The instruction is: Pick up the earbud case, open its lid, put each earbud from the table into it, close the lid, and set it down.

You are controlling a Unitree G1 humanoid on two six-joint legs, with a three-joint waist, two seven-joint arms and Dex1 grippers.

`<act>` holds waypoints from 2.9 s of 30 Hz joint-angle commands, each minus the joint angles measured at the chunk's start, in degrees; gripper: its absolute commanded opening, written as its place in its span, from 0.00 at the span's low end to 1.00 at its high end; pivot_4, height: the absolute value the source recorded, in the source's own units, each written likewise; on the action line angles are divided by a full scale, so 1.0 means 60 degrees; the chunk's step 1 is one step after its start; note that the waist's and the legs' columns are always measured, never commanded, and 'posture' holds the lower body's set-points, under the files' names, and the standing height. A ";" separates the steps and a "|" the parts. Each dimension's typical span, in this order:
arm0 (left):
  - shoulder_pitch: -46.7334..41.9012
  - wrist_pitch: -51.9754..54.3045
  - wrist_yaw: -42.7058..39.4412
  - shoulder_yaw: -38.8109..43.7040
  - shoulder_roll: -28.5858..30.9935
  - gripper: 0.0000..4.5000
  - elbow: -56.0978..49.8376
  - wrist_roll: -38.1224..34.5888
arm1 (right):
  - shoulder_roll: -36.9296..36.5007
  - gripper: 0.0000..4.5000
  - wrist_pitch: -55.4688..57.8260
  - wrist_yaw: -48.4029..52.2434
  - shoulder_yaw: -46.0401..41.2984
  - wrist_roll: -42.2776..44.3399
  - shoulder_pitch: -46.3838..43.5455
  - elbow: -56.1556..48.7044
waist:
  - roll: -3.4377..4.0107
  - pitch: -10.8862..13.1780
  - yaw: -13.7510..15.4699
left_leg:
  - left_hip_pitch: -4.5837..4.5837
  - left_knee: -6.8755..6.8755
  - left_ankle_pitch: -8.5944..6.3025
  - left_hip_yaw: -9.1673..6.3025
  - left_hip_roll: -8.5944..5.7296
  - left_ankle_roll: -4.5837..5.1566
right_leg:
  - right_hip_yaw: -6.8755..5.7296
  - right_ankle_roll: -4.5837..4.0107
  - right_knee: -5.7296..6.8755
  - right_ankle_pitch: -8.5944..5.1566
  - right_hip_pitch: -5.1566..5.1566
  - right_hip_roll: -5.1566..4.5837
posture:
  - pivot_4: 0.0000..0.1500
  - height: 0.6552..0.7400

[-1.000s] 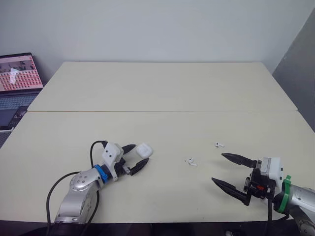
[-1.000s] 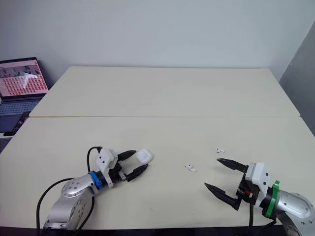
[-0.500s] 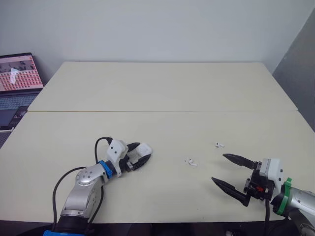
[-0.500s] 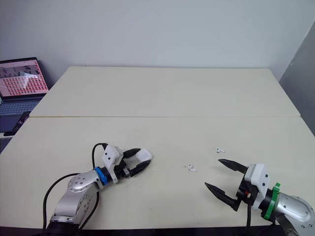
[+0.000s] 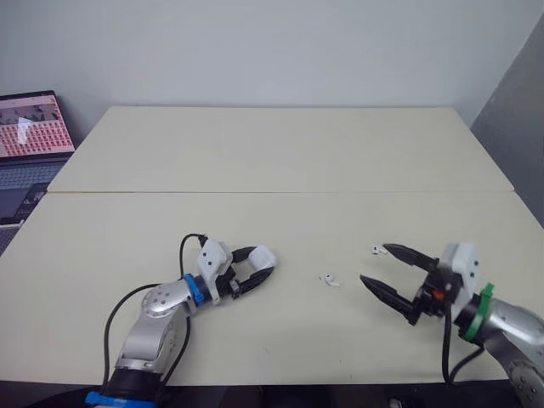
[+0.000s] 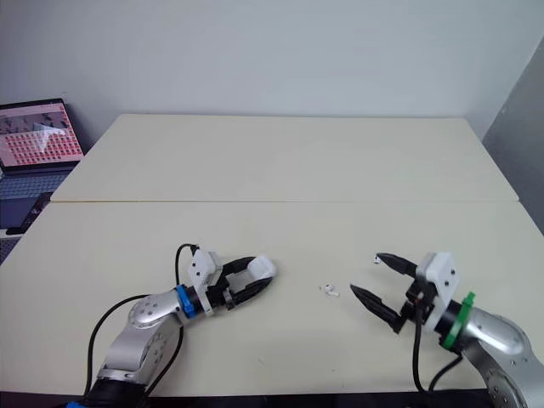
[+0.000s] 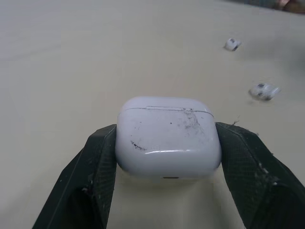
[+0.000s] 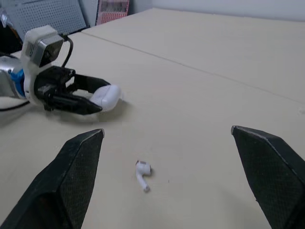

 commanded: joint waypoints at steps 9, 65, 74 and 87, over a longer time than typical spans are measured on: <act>-0.2343 -0.1954 -0.1732 -0.0502 -0.1329 0.62 0.1094 -0.0651 | -0.0588 1.00 0.4953 -0.4881 0.0131 0.7526 -0.4254 0.1234 | -0.0012 0.0006 -0.0018 | -0.0114 0.0029 0.0000 -0.0023 -0.0011 0.0001 | -0.0023 0.0002 -0.0006 0.0004 -0.0082 -0.0002 | 1.00 1.00; -0.4800 0.4093 -0.5341 -0.1821 0.0535 0.99 0.1730 -0.1400 | -0.2671 0.17 0.4726 -0.1913 0.2422 0.5503 -0.5430 0.1226 | -0.0022 0.0016 -0.0062 | -0.0140 0.0029 0.0002 -0.0031 -0.0004 0.0007 | -0.0045 0.0003 0.0002 0.0004 -0.0115 0.0026 | 1.00 1.00; -0.4865 0.4393 -0.5585 -0.2065 0.0430 0.99 0.1573 -0.1334 | -0.2494 0.17 0.4862 -0.0864 0.2605 0.4431 -0.5466 0.0682 | -0.0024 0.0017 -0.0059 | -0.0142 0.0029 0.0002 -0.0040 -0.0002 0.0007 | -0.0038 0.0003 0.0003 0.0004 -0.0117 0.0018 | 1.00 1.00; -0.4828 0.4558 -0.5650 -0.2110 0.0354 0.65 0.1398 -0.1325 | -0.2046 0.17 0.5281 -0.0580 0.2695 0.3779 -0.5677 0.0562 | -0.0024 0.0017 -0.0058 | -0.0142 0.0031 0.0003 -0.0039 -0.0003 0.0006 | -0.0034 0.0003 0.0003 0.0004 -0.0117 0.0015 | 1.00 1.00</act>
